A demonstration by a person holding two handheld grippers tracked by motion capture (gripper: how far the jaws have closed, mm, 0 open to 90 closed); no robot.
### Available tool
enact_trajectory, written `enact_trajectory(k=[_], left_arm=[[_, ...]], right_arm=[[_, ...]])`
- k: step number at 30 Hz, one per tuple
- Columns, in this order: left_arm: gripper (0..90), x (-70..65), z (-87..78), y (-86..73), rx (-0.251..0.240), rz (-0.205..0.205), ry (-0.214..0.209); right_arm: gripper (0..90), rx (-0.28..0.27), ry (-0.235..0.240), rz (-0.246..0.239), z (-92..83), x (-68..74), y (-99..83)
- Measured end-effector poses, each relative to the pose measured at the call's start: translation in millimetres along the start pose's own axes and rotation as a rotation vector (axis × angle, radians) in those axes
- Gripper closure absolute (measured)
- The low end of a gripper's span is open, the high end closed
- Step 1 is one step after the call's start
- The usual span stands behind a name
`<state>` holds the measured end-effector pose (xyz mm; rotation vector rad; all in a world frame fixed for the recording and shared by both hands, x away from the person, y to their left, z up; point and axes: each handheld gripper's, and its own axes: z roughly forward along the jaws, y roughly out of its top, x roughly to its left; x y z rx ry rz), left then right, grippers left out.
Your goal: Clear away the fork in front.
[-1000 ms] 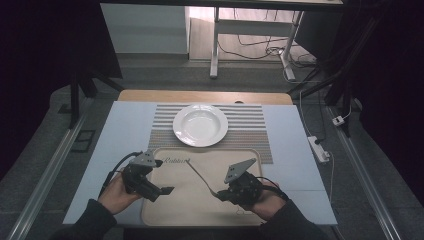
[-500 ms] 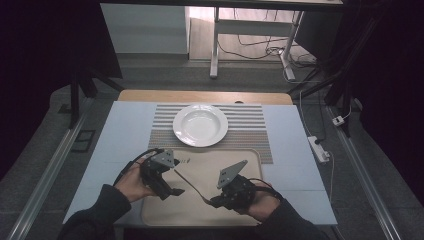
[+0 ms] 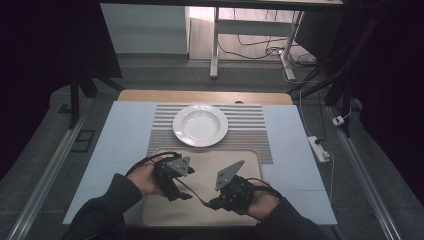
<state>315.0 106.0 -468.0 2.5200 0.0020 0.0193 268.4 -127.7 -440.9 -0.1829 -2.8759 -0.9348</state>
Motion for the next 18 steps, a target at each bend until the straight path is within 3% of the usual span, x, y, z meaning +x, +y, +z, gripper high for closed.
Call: enact_trajectory(k=[10, 18], left_arm=[[53.1, 4.6, -5.6, -4.0, 0.046, 0.142, -0.081], [71.6, 3.2, -4.6, -1.9, 0.075, 0.242, -0.139]], right_arm=[[89.0, 0.004, 0.033, -0.037, -4.0, 2.7, 0.6], [89.0, 0.009, 0.057, -0.044, -4.9, 3.9, 1.1]])
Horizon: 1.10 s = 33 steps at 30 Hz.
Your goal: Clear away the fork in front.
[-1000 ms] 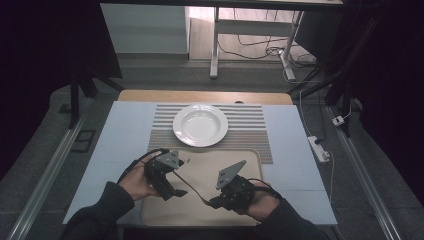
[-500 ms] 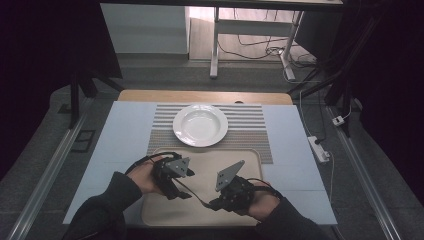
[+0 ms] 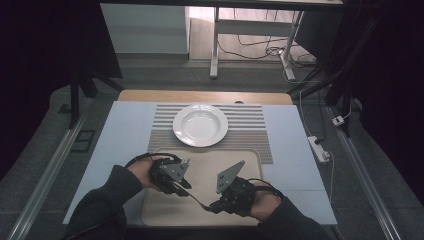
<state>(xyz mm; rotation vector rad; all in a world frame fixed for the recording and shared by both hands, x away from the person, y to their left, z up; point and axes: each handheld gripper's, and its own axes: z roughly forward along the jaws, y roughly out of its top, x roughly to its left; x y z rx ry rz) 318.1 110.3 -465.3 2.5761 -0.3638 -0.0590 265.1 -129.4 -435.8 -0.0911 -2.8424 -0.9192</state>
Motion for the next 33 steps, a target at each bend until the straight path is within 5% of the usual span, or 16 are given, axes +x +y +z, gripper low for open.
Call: enact_trajectory(k=[5, 12, 15, 21, 24, 33], left_arm=[[79.1, -2.3, 2.5, 2.2, 0.010, 0.061, -0.018], [85.4, -6.1, 4.3, 6.7, 0.032, 0.207, -0.058], [86.3, -5.8, 4.5, 7.9, 0.039, 0.226, -0.084], [86.9, -7.0, 3.2, 5.9, 0.011, 0.220, -0.080], [86.9, -8.1, 1.4, 3.9, -0.016, 0.189, -0.063], [86.8, -11.5, -6.3, -2.4, -0.008, 0.000, 0.016]], right_arm=[[89.0, 0.008, 0.010, -0.009, 0.1, 0.7, -0.2], [88.9, 0.015, 0.040, -0.040, 1.3, 2.6, -0.6], [88.9, 0.021, 0.045, -0.050, 1.5, 3.6, -0.5], [87.4, 0.003, 0.043, -0.069, 0.9, 5.1, -2.2], [76.8, -0.022, 0.021, -0.054, -1.3, 2.2, -3.6], [43.3, -0.092, -0.129, 0.026, -11.6, -9.4, -13.7]])
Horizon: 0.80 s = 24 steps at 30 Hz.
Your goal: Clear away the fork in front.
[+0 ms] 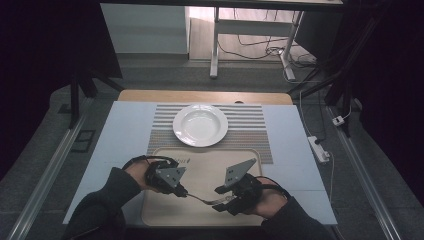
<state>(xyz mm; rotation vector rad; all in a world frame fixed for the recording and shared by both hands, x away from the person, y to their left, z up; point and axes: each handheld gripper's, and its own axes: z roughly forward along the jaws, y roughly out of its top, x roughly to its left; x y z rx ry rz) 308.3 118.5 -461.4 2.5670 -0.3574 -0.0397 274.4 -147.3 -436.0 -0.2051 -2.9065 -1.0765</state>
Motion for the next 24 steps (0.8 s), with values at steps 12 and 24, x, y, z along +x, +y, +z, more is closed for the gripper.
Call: enact_trajectory(k=[12, 24], left_arm=[[86.8, -11.5, -0.3, -9.1, 0.034, -0.287, 0.093], [86.6, -21.1, -1.3, -26.1, 0.028, -0.638, 0.206]], right_arm=[[10.4, -0.082, -0.255, 0.131, -16.9, -8.2, -9.0], [3.7, -0.068, -0.381, 0.226, -22.9, -16.4, -39.4]])
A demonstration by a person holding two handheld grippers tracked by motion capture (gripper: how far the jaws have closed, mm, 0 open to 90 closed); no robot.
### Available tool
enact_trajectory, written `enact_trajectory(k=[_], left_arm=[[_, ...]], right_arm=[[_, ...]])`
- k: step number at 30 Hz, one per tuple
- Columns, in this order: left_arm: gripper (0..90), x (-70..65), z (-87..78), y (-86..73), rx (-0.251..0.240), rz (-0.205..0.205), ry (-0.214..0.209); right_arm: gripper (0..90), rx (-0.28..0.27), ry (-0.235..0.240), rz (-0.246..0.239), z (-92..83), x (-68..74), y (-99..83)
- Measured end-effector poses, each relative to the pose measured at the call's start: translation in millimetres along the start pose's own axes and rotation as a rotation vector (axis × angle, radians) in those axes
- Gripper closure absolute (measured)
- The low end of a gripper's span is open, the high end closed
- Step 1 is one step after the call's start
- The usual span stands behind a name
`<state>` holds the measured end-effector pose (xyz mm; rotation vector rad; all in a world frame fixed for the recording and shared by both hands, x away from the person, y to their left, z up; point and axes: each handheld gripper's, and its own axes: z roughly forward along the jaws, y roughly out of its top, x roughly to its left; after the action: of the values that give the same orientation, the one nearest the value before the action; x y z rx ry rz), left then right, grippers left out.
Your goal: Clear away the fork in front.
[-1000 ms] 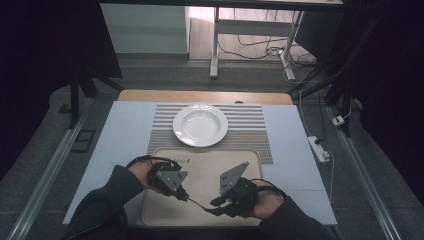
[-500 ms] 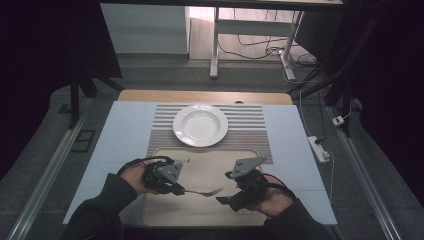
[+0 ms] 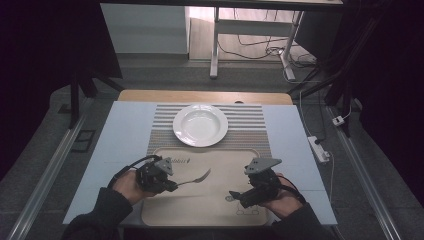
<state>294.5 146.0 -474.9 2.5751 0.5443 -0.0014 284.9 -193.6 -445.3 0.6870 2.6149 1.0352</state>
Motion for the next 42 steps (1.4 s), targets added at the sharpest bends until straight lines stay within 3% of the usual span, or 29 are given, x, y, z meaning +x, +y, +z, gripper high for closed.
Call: enact_trajectory(k=[7, 10, 13, 16, 24, 27, 33, 39, 42], left_arm=[[86.6, -1.8, 0.6, -10.2, -0.031, -0.206, 0.067], [86.6, -0.7, 1.7, -14.0, -0.027, -0.286, 0.115], [86.6, 4.1, 1.8, -18.5, -0.047, -0.405, 0.144], [86.6, 6.6, 2.7, -21.4, -0.050, -0.497, 0.177], [86.6, 1.5, 11.4, -28.4, -0.059, -0.662, 0.232], [86.6, -2.4, 15.4, -29.2, -0.049, -0.685, 0.264], [86.3, -5.9, 21.2, -31.4, -0.041, -0.707, 0.260], [84.9, -6.7, 25.8, -34.4, -0.031, -0.703, 0.247], [80.1, -5.6, 25.0, -35.0, -0.041, -0.695, 0.231]], right_arm=[[1.5, -0.015, -0.061, 0.069, -8.9, -6.8, -15.3], [1.5, -0.029, -0.081, 0.078, -12.3, -7.4, -22.9], [1.5, -0.036, -0.090, 0.092, -15.9, -7.8, -27.4], [1.5, -0.041, -0.095, 0.098, -18.5, -7.6, -30.6], [1.5, -0.030, -0.094, 0.075, -20.2, -4.9, -34.0], [1.5, -0.026, -0.096, 0.074, -20.0, -5.1, -34.7], [1.5, -0.019, -0.091, 0.073, -19.4, -5.9, -35.5], [1.5, -0.014, -0.087, 0.068, -19.5, -5.5, -35.6], [1.5, -0.009, -0.086, 0.067, -19.2, -5.9, -36.0]])
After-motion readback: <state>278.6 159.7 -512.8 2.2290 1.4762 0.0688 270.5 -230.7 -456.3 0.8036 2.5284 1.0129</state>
